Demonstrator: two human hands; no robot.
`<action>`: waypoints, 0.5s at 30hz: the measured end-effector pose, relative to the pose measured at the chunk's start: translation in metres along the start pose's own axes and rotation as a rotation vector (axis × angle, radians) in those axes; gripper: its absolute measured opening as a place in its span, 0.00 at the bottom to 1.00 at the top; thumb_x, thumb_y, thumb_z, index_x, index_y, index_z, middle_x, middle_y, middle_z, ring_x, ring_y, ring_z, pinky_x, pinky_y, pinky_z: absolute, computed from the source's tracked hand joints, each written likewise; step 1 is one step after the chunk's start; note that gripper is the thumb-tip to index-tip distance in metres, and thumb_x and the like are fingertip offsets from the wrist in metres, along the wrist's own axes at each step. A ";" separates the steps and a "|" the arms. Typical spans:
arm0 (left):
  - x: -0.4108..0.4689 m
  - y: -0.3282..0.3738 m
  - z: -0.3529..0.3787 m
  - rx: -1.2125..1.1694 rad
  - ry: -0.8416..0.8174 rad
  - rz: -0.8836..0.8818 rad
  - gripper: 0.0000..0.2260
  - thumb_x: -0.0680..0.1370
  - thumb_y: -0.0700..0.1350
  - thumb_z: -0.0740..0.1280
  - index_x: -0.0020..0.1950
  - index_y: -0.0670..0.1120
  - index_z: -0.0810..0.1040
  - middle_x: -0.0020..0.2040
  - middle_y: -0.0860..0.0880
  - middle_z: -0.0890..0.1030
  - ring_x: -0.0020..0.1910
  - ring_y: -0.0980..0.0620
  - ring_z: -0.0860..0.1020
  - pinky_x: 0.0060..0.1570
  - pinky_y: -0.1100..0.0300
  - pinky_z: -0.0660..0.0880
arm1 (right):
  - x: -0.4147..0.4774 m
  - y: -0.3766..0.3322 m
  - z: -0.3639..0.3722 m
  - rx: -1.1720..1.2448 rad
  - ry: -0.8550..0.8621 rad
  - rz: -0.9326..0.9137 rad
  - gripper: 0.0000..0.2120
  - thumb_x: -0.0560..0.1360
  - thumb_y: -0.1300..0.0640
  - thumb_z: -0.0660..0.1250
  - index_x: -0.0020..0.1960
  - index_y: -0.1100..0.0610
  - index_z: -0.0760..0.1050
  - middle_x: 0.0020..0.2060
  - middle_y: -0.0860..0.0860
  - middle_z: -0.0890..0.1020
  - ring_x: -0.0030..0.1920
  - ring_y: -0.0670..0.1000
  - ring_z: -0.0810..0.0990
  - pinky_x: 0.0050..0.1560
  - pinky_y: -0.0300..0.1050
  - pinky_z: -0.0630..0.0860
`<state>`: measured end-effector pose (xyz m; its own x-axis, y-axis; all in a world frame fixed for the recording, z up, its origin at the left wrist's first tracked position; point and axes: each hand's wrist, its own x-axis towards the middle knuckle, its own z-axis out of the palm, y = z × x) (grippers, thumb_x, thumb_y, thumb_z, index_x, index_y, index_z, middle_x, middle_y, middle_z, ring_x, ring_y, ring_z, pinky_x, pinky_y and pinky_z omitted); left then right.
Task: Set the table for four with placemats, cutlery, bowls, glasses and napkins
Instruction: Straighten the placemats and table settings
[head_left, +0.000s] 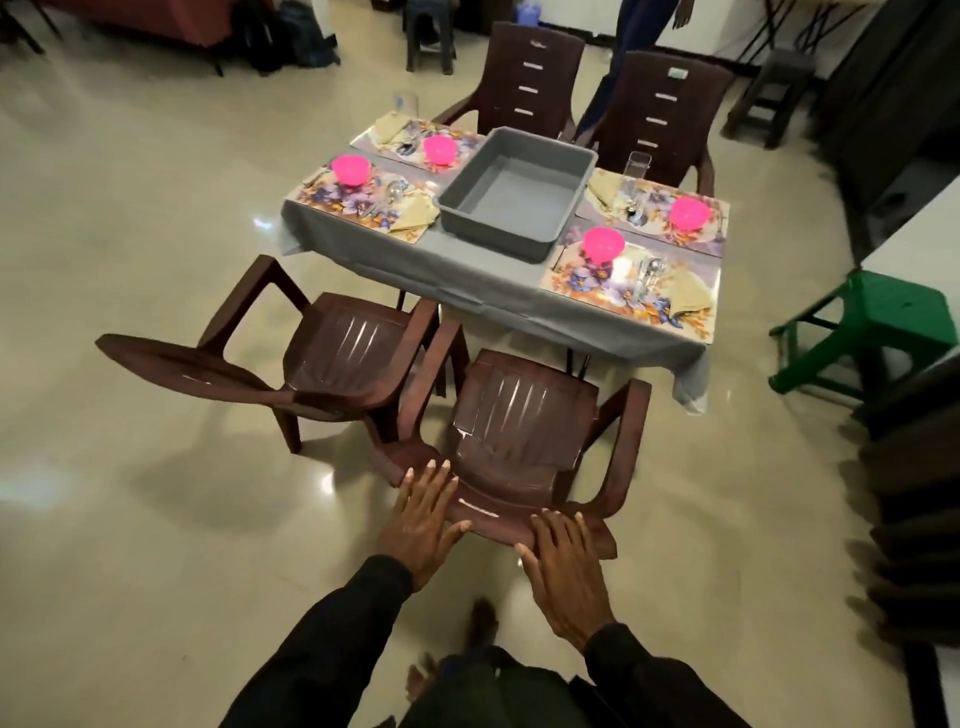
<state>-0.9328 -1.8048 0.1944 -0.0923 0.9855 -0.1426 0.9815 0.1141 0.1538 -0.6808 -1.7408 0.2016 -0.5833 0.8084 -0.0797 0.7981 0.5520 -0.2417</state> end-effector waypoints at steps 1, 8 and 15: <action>-0.001 0.001 0.000 0.011 0.005 0.006 0.32 0.85 0.64 0.44 0.80 0.43 0.62 0.82 0.42 0.57 0.81 0.44 0.55 0.76 0.43 0.53 | -0.003 -0.002 0.003 -0.032 -0.028 0.014 0.32 0.84 0.36 0.43 0.75 0.53 0.70 0.73 0.52 0.73 0.75 0.54 0.68 0.79 0.59 0.55; 0.010 0.001 0.001 0.011 0.028 0.039 0.34 0.84 0.64 0.48 0.83 0.45 0.49 0.83 0.42 0.47 0.82 0.43 0.48 0.77 0.40 0.53 | 0.011 -0.006 0.005 -0.053 -0.073 0.074 0.36 0.81 0.31 0.50 0.79 0.54 0.65 0.79 0.55 0.63 0.80 0.57 0.59 0.78 0.65 0.52; 0.031 -0.012 -0.006 0.023 -0.018 0.034 0.34 0.84 0.65 0.47 0.83 0.44 0.49 0.84 0.43 0.46 0.82 0.43 0.47 0.76 0.40 0.54 | 0.032 -0.003 0.008 -0.026 -0.068 0.060 0.35 0.81 0.33 0.51 0.78 0.53 0.66 0.79 0.54 0.64 0.79 0.56 0.62 0.78 0.62 0.54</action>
<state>-0.9484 -1.7745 0.1936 -0.0560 0.9863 -0.1554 0.9876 0.0776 0.1365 -0.7030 -1.7179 0.1924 -0.5422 0.8251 -0.1588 0.8352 0.5086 -0.2091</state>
